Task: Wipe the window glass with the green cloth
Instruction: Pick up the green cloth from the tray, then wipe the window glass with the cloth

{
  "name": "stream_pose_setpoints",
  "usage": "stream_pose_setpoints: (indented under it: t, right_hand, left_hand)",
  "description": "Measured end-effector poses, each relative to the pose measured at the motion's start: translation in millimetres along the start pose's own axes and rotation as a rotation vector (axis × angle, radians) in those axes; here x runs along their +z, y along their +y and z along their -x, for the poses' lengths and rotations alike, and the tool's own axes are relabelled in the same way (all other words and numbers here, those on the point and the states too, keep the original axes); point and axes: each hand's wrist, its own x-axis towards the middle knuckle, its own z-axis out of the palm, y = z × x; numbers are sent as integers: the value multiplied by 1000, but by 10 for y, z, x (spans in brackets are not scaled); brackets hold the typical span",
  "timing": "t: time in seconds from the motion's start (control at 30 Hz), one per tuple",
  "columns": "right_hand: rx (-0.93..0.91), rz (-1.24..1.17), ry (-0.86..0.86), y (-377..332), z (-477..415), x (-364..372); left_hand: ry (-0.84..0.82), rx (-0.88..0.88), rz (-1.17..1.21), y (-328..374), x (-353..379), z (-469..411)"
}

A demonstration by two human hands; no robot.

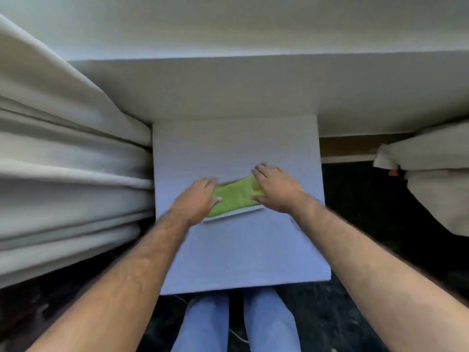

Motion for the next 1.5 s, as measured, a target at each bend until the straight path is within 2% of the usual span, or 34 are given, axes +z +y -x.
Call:
stream_pose_setpoints:
  t: [0.17,0.3,0.47,0.53,0.63,0.73,0.83,1.0,1.13,1.5]
  right_hand:
    - [-38,5,-50,44,-445,610]
    - [-45,35,-17,23,-652,980]
    - [-16,176,123,29,-796,1284]
    - [-15,217,174,9,-851,1282]
    - [-19,211,164,-40,-887,1142]
    - [-8,174,49,-134,-837,944]
    - [79,60,-58,-201,-698,734]
    - [153,-9,-91,-281,-329,116]
    - [201,-56,8,-373,26,-588]
    - [192,29,365,-825,1338,-2757]
  left_hand:
    - [-48,4,-75,-285,691,-226]
    - [55,30,-208,-446,1014,-378]
    - [193,6,-342,-402,1159,-566]
    - [185,-20,-362,-359,1127,-611]
    - [97,-45,-269,-282,1007,-626]
    - [8,-54,-147,-177,807,-558]
    - [-64,-136,0,-122,618,-406]
    - [56,-227,254,-87,86,-41]
    - [199,-215,352,22,-533,255]
    - [509,5,521,715,-2626,1357]
